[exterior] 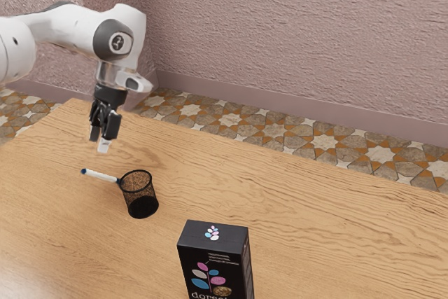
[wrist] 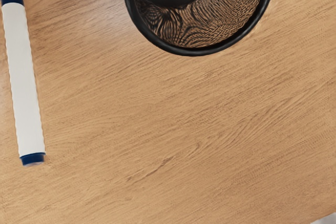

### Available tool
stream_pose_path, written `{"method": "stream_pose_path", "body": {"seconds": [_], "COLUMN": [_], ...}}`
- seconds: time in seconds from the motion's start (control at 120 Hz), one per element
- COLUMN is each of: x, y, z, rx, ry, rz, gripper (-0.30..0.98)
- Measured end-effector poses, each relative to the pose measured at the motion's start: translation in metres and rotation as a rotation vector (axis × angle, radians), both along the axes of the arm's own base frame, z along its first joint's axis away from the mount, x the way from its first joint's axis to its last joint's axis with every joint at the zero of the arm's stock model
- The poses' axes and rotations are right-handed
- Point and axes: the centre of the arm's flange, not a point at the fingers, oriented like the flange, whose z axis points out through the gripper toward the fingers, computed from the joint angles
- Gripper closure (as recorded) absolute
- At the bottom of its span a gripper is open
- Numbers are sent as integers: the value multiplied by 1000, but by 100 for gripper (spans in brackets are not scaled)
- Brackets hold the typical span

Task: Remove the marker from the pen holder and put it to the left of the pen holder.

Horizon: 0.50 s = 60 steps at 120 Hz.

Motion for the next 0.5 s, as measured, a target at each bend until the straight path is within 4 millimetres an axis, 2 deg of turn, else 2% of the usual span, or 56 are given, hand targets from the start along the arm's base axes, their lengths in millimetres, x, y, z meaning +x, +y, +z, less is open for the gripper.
{"method": "stream_pose_path", "body": {"seconds": [0.067,0.15,0.183,0.225,0.308,0.5], "x": [-8,-20,-22,-24,-24,-25], "y": [-49,-99,-117,-135,-146,-155], "z": [53,106,123,136,152,161], "rx": [-5,-25,-35,-43,-55,-63], "ry": [-95,-195,-232,-260,-296,-317], "rz": [-74,-144,-174,-204,-221,-233], "gripper": [8,5,4,4,3,1]}}
